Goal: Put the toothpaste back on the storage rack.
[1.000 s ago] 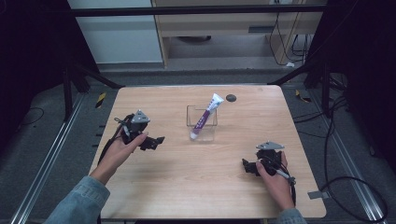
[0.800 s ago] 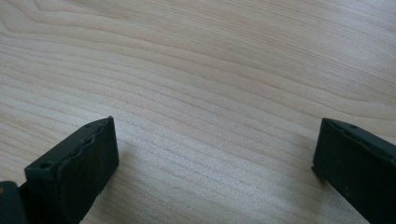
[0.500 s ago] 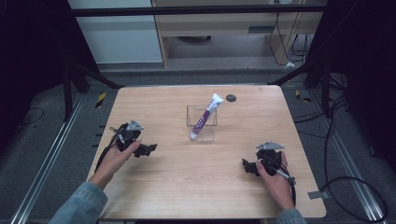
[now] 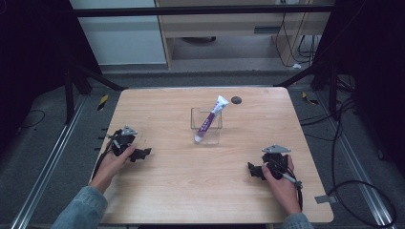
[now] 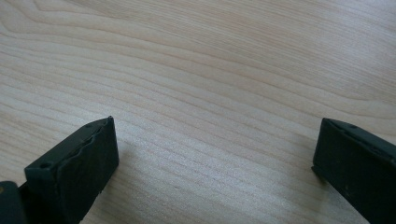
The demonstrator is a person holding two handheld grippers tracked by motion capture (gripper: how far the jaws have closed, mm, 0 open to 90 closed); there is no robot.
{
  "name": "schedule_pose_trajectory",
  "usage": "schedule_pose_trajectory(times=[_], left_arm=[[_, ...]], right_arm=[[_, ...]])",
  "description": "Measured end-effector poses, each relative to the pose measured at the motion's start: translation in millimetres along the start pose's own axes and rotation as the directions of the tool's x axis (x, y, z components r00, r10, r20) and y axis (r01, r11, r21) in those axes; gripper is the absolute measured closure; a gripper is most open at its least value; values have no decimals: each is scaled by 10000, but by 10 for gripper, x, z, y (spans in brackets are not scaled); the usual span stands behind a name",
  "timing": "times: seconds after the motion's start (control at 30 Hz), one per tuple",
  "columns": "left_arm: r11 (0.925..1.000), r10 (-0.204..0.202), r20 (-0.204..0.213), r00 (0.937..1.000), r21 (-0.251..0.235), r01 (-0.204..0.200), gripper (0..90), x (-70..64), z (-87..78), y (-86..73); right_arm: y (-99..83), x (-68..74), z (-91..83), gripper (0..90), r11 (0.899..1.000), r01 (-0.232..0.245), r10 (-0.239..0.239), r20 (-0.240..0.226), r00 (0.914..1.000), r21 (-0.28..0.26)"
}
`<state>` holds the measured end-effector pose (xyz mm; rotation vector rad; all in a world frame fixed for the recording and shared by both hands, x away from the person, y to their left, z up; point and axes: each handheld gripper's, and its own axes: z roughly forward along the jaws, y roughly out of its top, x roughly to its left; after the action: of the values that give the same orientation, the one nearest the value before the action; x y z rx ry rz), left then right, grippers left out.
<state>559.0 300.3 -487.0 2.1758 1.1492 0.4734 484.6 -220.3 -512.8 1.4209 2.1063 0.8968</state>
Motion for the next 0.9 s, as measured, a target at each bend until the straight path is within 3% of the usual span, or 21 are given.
schedule_pose_trajectory(times=[0.3, 0.9], left_arm=[[9998, -169, -243, 9996, -103, 166, 45, 105, 77, -64], [9981, -139, -94, 9999, -599, 133, 11, 156, 194, -86]], right_arm=[[0, 1, 0, 3, 10000, -12, 12, 0, 10000, -2], [0, 0, 0, 3, 10000, 2, -2, 7, 10000, 1]])
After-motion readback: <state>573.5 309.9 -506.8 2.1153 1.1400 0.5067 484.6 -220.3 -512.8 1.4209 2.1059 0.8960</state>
